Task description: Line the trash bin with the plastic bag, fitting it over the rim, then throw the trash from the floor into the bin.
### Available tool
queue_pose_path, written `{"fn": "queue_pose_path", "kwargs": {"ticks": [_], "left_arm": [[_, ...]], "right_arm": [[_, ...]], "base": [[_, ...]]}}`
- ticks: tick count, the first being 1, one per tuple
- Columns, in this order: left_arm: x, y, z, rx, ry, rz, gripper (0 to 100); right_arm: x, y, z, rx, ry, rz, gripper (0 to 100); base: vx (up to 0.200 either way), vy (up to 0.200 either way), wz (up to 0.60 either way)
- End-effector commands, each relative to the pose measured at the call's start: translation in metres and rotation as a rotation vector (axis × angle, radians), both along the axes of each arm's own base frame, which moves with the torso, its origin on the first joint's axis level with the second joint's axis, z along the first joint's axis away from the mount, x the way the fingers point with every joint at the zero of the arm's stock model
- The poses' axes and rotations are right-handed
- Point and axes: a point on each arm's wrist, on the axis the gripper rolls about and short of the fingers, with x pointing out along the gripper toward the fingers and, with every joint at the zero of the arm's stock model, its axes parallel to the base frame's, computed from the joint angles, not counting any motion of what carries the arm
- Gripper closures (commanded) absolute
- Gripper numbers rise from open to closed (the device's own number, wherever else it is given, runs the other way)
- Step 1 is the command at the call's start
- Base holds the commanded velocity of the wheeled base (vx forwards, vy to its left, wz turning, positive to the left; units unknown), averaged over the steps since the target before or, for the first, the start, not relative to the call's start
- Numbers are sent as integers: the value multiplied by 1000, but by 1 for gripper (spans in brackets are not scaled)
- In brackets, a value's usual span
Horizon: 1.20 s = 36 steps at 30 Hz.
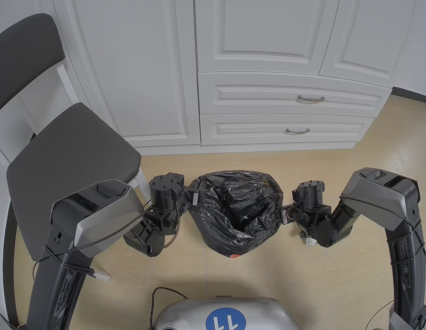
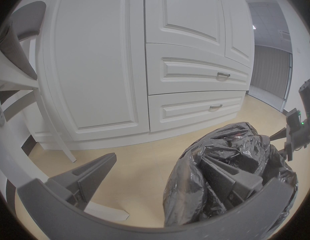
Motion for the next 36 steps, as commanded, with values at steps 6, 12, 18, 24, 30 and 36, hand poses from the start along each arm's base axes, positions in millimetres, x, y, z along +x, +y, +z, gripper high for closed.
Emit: {"fn": "queue_pose_path", "kwargs": {"ticks": [6,12,18,24,30,36], "left_arm": [[7,-1,-9,-3,1,6,0],[11,1,-14,-3,1,13,0],[0,-3,-22,-4,38,-3,0],[-24,-20,-24,-61,108,-69,0],[-54,-40,-21,-101,178,-164,0],[-75,-53,-29,-116,240,-229,0]], "right_arm": [[-4,7,1,0,-13,19,0],[-6,7,0,-2,-7,21,0],[-8,6,0,-8,0,24,0],[-12,4,5,-16,2,44,0],[-12,0,13,-8,-11,41,0],[-13,-2,18,-7,-17,41,0]], "base": [[0,0,0],[0,0,0],[0,0,0],[0,0,0],[0,0,0],[0,0,0]]}}
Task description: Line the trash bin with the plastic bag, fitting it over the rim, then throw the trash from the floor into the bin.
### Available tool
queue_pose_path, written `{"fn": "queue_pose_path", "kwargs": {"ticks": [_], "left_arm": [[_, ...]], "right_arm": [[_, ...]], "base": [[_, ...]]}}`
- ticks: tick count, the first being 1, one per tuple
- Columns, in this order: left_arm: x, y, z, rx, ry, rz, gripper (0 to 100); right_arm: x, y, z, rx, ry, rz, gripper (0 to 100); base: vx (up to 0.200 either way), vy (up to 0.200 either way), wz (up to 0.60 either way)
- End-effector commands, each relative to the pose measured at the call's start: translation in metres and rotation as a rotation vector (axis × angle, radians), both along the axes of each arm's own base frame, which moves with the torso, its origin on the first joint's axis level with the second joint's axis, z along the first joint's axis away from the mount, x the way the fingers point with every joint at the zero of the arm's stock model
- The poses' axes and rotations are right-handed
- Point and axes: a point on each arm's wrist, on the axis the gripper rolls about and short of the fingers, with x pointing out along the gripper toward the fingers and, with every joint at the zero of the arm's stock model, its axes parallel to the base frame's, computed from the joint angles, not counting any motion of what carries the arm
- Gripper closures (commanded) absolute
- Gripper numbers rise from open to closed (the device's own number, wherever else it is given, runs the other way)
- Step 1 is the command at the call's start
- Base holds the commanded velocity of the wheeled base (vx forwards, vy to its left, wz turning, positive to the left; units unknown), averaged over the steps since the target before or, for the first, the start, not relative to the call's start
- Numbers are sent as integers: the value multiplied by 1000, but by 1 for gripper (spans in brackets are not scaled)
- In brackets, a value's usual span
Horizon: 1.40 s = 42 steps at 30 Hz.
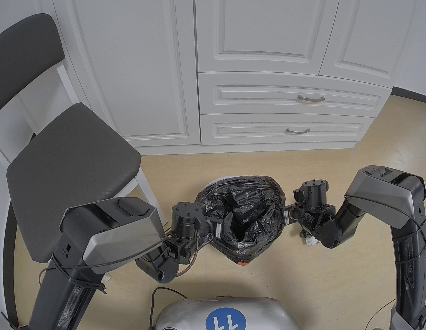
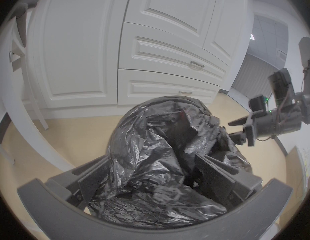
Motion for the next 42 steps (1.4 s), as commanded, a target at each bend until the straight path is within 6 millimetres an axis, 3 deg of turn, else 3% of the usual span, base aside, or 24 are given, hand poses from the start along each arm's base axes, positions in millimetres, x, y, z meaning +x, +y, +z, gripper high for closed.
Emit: {"fn": "queue_pose_path", "kwargs": {"ticks": [1,12,25,31,35,42], "left_arm": [[-16,-11,1,-9,27,-44,0],[-42,-27,-9,-20,87,-116,0],[20,23,32,20,-100,39,0],[31,29,43,-2,-135,65,0],[35,33,40,3,-131,75,0],[30,32,41,7,-123,69,0]], "right_arm": [[-1,-1,8,5,-14,-1,0],[-2,-4,17,12,-31,-3,0],[0,-3,19,19,-41,-4,0],[0,-1,19,21,-48,-1,0],[1,0,18,24,-61,2,0],[-1,0,20,24,-63,3,0]], "base": [[0,0,0],[0,0,0],[0,0,0],[0,0,0],[0,0,0],[0,0,0]]}}
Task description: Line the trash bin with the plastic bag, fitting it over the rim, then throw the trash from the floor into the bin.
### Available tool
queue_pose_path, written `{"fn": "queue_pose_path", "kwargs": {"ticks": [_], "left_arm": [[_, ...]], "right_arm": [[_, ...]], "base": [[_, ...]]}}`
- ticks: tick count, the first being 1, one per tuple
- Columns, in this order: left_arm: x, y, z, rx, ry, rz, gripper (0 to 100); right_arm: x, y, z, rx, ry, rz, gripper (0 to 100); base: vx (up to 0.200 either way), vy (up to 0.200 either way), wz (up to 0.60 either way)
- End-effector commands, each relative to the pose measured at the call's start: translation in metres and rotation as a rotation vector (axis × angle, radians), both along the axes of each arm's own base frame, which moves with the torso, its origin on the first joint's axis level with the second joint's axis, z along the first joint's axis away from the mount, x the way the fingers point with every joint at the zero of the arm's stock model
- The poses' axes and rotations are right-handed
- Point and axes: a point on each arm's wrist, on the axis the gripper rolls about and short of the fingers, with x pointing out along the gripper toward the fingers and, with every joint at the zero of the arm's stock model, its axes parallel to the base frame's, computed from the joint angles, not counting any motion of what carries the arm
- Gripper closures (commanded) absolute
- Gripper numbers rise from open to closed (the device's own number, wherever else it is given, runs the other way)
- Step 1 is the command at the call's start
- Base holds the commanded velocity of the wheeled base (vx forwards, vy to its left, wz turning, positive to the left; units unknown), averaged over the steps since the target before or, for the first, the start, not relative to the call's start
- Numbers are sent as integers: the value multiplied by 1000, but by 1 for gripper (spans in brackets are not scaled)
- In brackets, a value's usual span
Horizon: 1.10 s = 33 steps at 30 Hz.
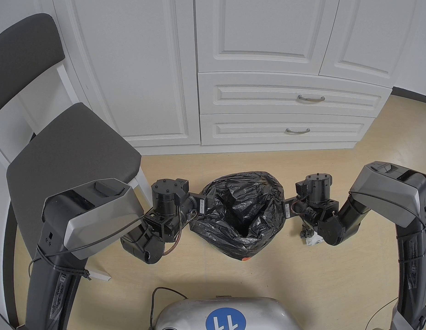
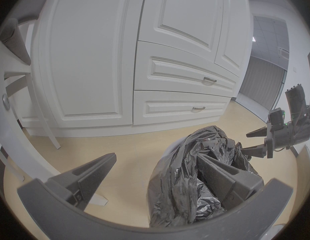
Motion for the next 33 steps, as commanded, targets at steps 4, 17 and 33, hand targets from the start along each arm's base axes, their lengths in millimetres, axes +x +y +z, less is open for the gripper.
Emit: {"fn": "queue_pose_path", "kwargs": {"ticks": [4,17,33], "left_arm": [[-3,0,-1,9,3,-2,0],[23,10,1,34,-3,119,0],[48,25,14,-12,-72,184,0]], "right_arm": [[-1,1,0,-1,2,4,0],[-1,2,0,-1,2,6,0],[-1,0,2,1,-4,1,0]], "base": [[0,0,0],[0,0,0],[0,0,0]]}}
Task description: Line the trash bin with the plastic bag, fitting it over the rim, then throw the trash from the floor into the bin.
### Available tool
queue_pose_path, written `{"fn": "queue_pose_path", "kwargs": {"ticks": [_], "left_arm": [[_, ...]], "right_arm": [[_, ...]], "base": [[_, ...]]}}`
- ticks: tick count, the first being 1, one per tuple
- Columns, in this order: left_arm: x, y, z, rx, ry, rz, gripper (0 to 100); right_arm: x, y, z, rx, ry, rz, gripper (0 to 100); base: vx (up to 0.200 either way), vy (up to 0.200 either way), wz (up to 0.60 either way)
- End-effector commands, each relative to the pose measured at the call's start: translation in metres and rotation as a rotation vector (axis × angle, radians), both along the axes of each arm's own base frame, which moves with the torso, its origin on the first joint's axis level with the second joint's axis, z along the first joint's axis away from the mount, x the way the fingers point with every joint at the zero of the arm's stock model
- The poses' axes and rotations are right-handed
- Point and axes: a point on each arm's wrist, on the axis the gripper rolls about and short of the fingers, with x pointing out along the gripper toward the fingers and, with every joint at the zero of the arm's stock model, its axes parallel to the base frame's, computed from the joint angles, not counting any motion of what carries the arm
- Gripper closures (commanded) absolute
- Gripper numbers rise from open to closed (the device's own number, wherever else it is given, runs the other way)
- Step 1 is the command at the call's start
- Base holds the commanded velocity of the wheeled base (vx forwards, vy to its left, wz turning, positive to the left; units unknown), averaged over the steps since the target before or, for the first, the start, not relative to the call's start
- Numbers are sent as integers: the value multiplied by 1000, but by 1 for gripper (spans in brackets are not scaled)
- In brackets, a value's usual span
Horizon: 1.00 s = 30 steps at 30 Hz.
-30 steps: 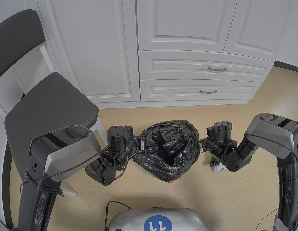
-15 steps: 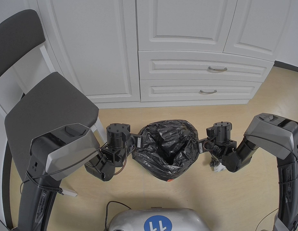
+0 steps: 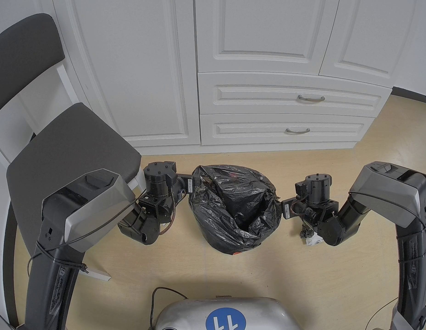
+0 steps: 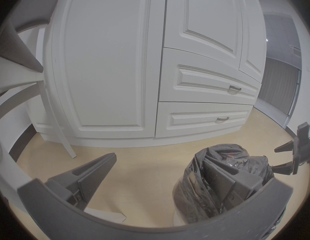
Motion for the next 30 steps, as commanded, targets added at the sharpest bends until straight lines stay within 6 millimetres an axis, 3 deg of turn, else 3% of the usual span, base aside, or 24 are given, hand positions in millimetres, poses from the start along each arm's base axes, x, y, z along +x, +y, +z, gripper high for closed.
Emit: {"fn": "queue_pose_path", "kwargs": {"ticks": [1,4,11,13,17,22,27,30], "left_arm": [[7,5,-5,2,3,18,0],[8,7,-7,7,19,20,0],[8,-3,-55,47,102,13,0],[6,-8,-60,50,110,3,0],[5,-9,-53,24,103,3,0],[-3,-9,-27,-9,87,-1,0],[-16,-7,-8,-2,92,-10,0],[-35,-3,5,20,134,-36,0]], "right_arm": [[1,-1,2,2,-7,-3,0],[1,-1,2,3,-9,-3,0],[5,-2,6,9,-27,-15,0],[7,-3,12,19,-53,-22,0],[14,-7,26,43,-111,-38,0],[31,-2,41,133,-189,-63,0],[59,15,26,223,-241,-128,0],[85,36,5,304,-279,-132,0]], "base": [[0,0,0],[0,0,0],[0,0,0],[0,0,0],[0,0,0],[0,0,0],[0,0,0],[0,0,0]]}}
